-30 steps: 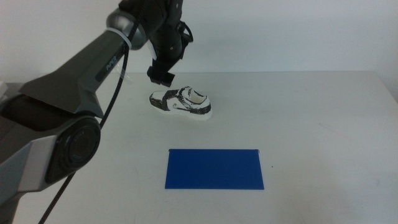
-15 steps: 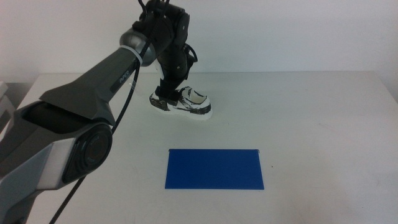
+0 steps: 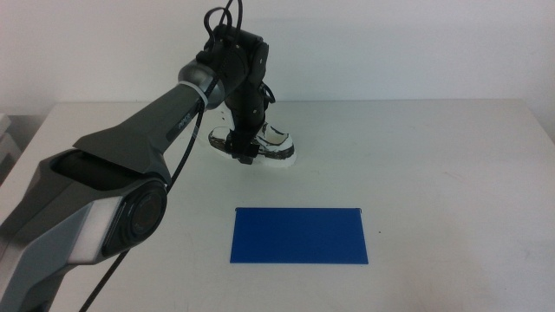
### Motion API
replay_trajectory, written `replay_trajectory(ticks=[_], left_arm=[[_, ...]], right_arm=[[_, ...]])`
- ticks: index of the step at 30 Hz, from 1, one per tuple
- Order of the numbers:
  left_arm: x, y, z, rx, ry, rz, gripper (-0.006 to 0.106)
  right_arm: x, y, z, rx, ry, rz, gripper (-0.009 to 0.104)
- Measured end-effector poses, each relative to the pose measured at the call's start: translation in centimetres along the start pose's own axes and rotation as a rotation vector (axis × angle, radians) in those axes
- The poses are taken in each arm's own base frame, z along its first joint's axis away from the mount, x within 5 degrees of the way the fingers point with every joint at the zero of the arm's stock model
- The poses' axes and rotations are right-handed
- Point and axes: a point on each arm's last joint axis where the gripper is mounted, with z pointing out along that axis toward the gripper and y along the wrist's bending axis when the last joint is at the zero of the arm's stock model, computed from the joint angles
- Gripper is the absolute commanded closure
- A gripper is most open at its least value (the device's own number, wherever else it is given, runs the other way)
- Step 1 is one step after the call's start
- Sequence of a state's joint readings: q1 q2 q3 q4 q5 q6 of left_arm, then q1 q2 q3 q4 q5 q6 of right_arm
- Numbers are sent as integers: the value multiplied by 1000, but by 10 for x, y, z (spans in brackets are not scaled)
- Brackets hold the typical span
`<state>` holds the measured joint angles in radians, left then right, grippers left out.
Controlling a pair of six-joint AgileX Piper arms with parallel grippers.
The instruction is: Use one arm to grab the shoe from the table and place it on the mat.
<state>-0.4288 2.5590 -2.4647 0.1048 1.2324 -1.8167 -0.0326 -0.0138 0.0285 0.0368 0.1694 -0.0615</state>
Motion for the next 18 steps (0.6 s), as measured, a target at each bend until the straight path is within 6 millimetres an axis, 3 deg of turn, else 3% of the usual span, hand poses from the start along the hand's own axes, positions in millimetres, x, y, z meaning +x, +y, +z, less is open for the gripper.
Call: replay_trajectory(ticks=[5,8,18], left_arm=[[0,1,4,-4,-1,-6,16],[1,0,4,2,4,-23,28],[0,-1,1,7,9,-50,102]], right_arm=[[0,0,0,0,0,0,29],[0,0,0,0,0,0,29],[0,0,0,0,0,0,29]])
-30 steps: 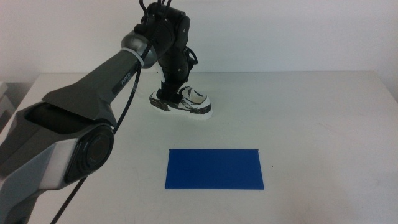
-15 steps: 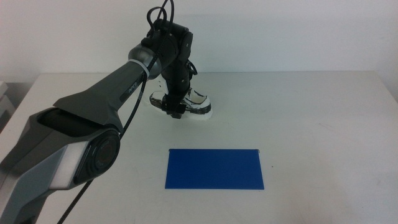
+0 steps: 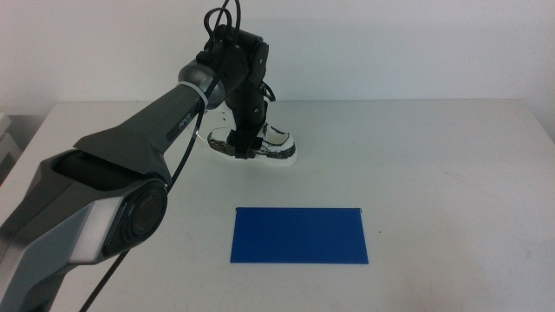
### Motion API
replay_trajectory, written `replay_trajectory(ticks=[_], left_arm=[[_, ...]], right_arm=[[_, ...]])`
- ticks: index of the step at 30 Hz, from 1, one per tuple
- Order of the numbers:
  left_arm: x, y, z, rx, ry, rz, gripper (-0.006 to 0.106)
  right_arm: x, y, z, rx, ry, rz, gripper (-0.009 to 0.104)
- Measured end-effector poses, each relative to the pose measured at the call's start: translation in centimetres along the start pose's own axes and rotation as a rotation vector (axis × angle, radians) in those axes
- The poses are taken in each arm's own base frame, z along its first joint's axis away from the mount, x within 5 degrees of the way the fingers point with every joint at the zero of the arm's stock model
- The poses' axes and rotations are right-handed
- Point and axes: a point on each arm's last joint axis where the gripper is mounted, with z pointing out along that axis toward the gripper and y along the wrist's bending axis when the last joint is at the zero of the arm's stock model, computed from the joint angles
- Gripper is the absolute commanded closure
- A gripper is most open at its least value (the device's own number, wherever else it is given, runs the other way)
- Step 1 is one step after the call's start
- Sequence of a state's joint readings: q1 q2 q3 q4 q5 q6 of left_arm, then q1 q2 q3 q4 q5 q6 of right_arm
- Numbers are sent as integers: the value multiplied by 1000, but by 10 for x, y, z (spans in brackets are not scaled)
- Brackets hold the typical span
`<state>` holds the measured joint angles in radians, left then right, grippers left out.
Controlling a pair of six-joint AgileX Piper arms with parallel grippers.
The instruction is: Use one arm to grab the shoe from the table and place it on the mat.
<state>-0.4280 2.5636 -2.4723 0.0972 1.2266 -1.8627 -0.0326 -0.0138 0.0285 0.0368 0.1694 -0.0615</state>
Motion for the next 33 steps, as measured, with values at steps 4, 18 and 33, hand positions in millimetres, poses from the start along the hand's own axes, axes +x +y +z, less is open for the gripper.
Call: replay_trajectory(ticks=[4,18,33], left_arm=[[0,-5,-7,24,0,-7,102],[11,2,-79,85,-7,76,102],[24,92,-182,45,-48,29,102]], right_arm=[[0,0,0,0,0,0,29],[0,0,0,0,0,0,29],[0,0,0,0,0,0,29]])
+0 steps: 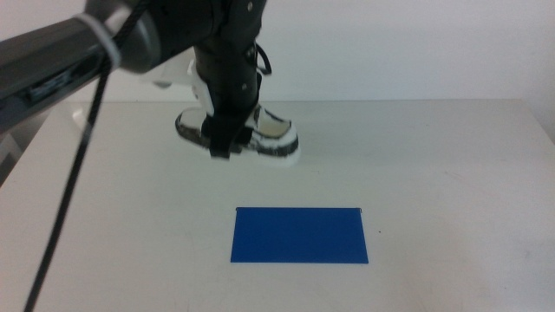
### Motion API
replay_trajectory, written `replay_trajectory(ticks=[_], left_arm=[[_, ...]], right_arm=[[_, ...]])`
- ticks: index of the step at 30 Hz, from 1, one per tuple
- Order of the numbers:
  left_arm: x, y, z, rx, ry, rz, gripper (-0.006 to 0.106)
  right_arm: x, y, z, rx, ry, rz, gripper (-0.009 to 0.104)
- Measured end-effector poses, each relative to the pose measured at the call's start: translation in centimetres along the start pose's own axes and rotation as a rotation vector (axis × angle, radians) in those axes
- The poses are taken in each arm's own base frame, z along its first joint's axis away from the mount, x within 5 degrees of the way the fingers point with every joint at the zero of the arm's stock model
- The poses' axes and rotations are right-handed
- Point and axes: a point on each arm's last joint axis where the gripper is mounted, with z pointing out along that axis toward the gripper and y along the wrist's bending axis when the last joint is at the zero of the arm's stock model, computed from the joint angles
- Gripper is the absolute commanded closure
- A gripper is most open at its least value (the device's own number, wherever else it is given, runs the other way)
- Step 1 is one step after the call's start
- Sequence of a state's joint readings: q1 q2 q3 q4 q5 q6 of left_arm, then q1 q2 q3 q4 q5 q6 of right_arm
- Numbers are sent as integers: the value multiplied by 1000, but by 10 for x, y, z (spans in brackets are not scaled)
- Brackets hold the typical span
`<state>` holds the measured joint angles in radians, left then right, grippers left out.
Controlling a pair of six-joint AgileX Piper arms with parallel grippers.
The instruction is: Use one arm to grab the shoe from the table and place it on the mat.
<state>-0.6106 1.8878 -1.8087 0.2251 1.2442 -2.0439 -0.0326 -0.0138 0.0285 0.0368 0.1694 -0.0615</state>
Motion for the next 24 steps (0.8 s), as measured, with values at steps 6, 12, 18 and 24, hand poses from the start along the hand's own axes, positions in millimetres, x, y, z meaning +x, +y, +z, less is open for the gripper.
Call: replay_trajectory(ticks=[6,12,18,24], left_arm=[[16,33,-17,-18,9,35,102],[31,41,-15,-36,33,69,102],[44,44,7,-103,38,78,102],[55,48,49,-219,53,52,102]], right_arm=[[0,0,0,0,0,0,29],[0,0,0,0,0,0,29],[0,0,0,0,0,0,29],[0,0,0,0,0,0,29]])
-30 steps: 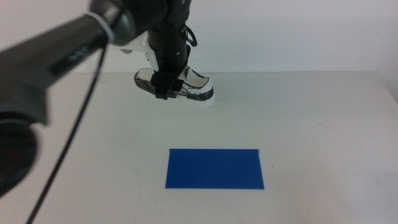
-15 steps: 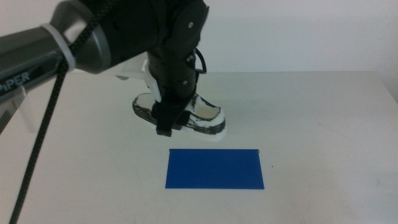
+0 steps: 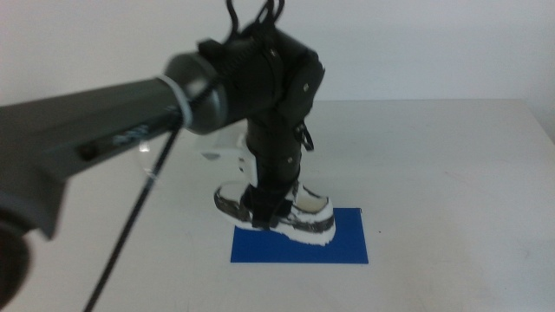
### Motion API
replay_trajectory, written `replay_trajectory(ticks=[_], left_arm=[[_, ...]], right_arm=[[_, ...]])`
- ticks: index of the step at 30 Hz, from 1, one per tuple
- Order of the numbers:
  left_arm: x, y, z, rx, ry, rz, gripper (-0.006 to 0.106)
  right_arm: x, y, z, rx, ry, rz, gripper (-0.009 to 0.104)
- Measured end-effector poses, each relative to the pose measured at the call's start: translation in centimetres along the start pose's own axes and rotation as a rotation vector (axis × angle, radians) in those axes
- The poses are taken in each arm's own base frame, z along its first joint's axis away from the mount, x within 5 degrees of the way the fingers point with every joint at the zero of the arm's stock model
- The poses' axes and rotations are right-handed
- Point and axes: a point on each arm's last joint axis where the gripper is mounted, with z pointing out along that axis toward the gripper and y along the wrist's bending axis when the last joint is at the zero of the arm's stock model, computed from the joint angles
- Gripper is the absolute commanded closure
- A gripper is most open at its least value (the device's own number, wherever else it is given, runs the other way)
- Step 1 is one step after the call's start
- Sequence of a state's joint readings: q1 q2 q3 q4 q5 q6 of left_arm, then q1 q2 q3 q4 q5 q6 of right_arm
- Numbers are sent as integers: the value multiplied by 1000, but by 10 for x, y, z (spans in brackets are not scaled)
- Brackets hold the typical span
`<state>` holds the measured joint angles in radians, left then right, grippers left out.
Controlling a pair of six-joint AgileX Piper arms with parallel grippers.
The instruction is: Use one arm to grab the shoe from the table and place it on the mat.
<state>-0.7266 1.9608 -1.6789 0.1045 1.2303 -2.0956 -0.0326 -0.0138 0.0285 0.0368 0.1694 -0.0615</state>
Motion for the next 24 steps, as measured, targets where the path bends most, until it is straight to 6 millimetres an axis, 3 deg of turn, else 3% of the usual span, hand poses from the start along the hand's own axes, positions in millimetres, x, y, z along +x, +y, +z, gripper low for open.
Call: replay_trajectory(ticks=[4,11,24], left_arm=[[6,-9,22,-19,16,-13,102],[21,-25,44,-20,56,-27,102],[25,-28,59,-52,48,-29,102]], right_arm=[[0,0,0,0,0,0,29],[0,0,0,0,0,0,29],[0,0,0,0,0,0,29]])
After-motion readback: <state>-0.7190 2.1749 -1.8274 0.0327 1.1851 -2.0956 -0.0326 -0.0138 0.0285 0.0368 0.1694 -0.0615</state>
